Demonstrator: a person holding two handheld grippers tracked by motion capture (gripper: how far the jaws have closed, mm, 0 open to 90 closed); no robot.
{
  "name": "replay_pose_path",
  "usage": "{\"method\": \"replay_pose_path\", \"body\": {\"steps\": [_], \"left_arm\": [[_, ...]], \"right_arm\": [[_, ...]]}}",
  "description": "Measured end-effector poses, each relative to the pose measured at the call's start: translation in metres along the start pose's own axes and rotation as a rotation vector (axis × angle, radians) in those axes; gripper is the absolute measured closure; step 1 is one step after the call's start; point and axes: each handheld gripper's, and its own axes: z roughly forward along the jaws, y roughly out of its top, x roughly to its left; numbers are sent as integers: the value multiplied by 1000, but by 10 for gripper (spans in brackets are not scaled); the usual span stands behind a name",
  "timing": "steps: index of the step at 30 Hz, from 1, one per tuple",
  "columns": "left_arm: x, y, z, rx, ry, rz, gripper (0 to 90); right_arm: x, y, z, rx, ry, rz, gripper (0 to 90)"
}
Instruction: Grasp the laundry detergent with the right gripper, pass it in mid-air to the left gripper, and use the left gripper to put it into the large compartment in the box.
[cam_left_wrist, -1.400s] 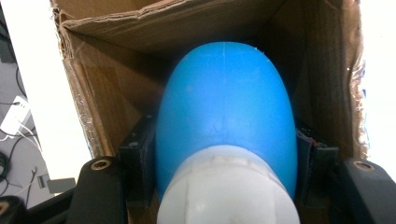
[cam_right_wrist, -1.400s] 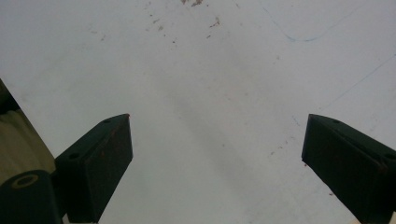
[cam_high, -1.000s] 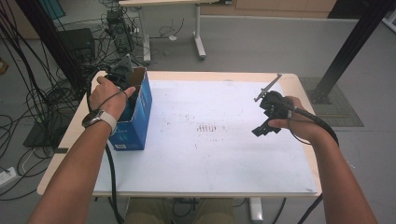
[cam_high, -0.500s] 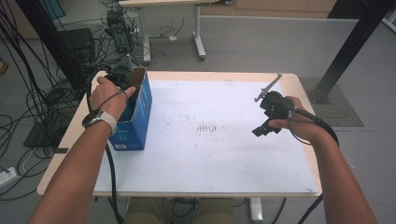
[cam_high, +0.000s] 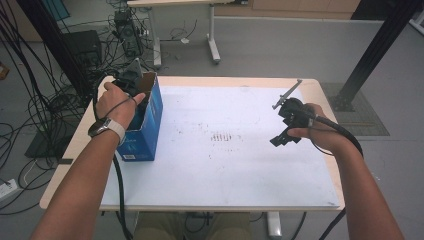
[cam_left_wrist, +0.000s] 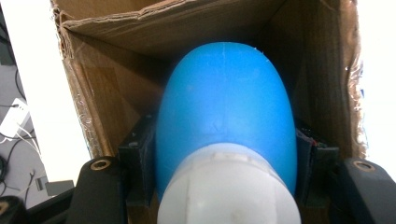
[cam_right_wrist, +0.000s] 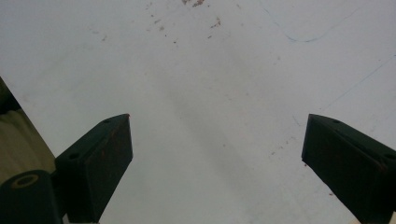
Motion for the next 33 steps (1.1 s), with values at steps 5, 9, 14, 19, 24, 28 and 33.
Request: {"method": "replay_pose_path", "body": {"steps": [5,9,14,19,24,28,33], "left_arm": [[0,0,0,0,0,0,373],[0,0,0,-1,-1,0,374],[0,0,0,-4,0,1,373],[0,0,0,-9,-2,4,373],[0,0,0,-11,-8,5,366],[2,0,-1,-10,-15,4,338],[3,-1,-1,-15,-19,9,318]], "right_arm": [[0,0,0,0,1,0,87],[0,-1,0,0,-1,0,87],[0,-1,0,-1,-1,3,86],[0,-2,0,0,1,2,87],[0,-1,0,3,1,1,87],[1,-1,1,2,1,-1,87],[2,0,0,5,0,-1,87]]}}
